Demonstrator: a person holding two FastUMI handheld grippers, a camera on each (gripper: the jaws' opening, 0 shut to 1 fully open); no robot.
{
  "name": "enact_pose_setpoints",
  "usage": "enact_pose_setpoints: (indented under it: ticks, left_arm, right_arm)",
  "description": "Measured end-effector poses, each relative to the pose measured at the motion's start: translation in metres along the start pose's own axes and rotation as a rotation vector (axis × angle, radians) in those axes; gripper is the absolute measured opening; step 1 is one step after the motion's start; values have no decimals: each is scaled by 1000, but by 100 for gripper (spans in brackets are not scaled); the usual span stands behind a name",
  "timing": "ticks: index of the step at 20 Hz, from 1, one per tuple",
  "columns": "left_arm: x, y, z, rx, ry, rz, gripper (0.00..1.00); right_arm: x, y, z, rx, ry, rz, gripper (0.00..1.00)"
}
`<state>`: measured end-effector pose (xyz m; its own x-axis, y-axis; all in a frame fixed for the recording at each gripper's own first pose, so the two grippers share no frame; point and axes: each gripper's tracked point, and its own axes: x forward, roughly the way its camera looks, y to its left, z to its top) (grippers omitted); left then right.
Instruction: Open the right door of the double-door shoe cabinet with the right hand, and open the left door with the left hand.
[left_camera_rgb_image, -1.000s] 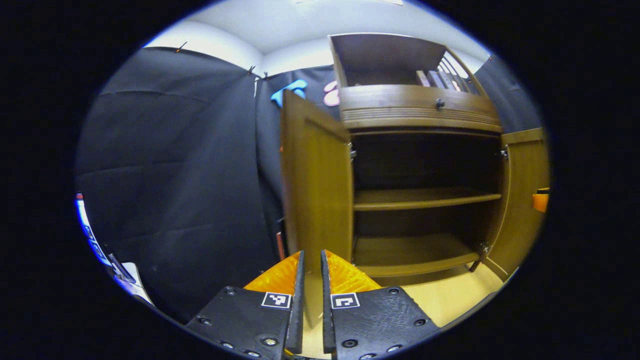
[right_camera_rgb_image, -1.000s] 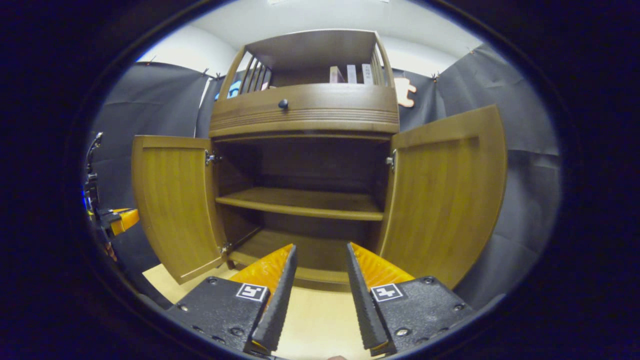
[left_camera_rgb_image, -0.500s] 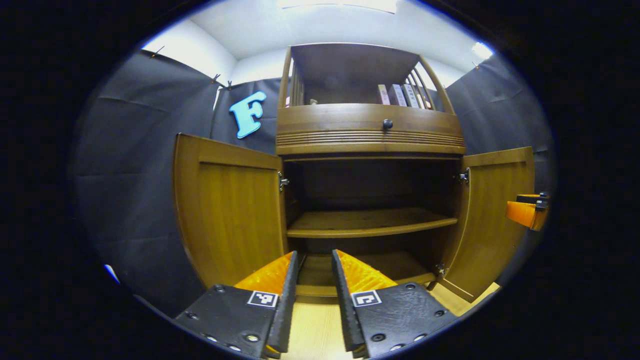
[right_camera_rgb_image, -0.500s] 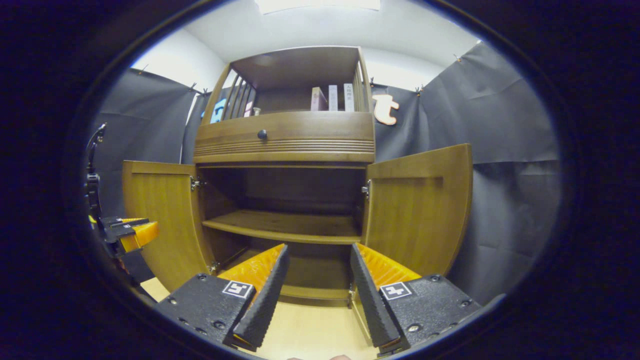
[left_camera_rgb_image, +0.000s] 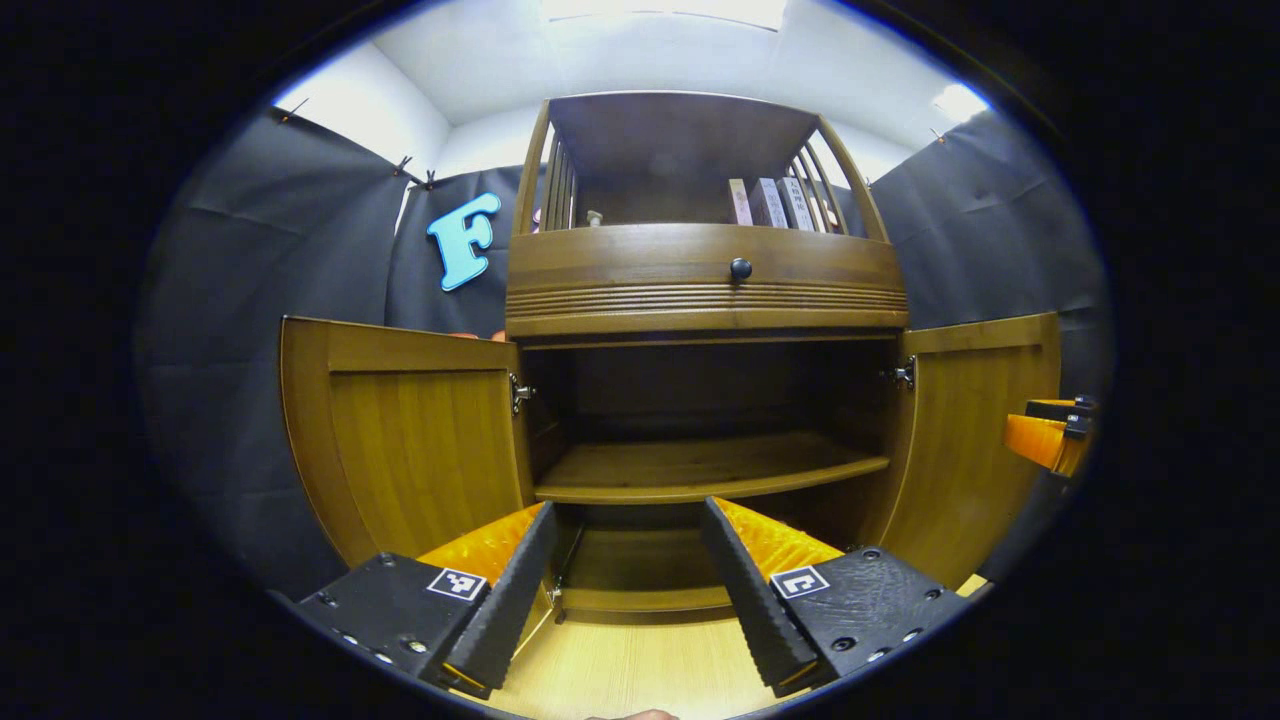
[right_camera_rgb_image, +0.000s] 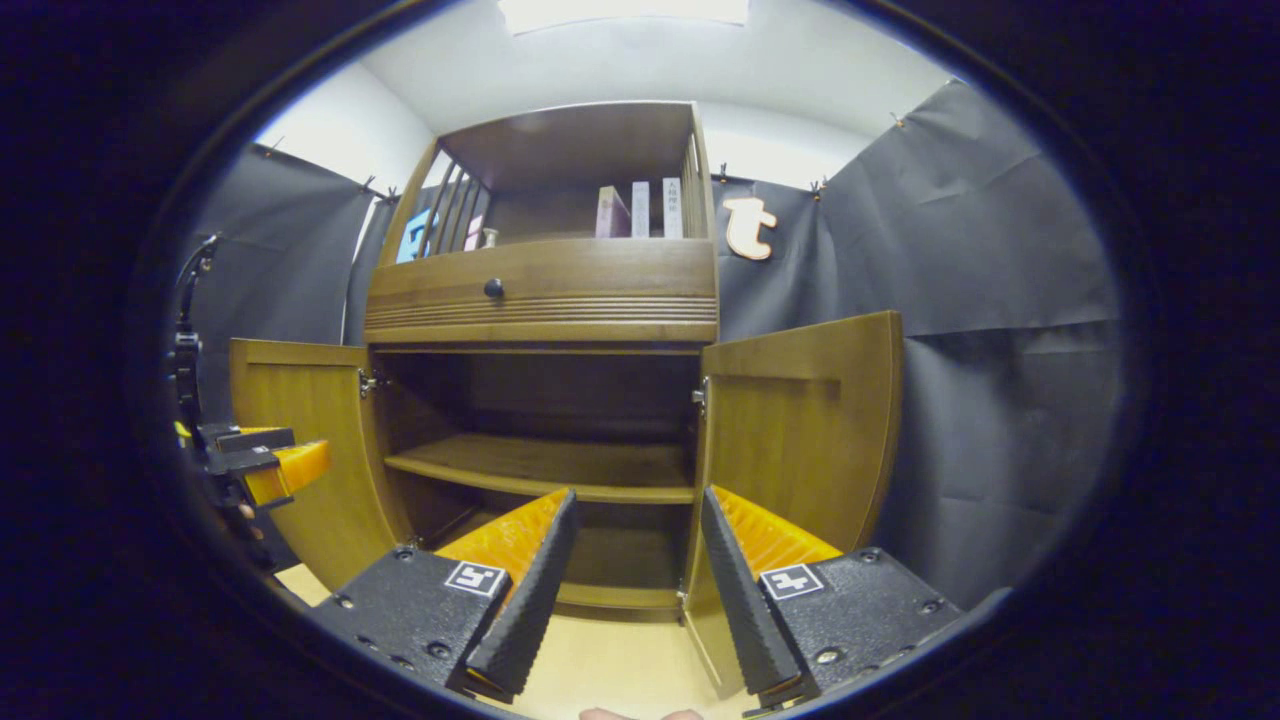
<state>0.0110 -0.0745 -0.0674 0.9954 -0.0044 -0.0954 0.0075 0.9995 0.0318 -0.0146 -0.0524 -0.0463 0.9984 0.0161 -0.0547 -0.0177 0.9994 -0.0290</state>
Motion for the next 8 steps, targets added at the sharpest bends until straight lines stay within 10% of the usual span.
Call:
enact_pose_setpoints:
  ticks: [5, 8]
  left_arm:
    - [1, 10, 32, -54, -54, 48, 100]
    - [-1, 10, 46, -77, -71, 50, 85]
  right_arm:
    - [0, -4, 32, -8, -56, -23, 86]
    - [1, 4, 41, 4, -64, 3, 92]
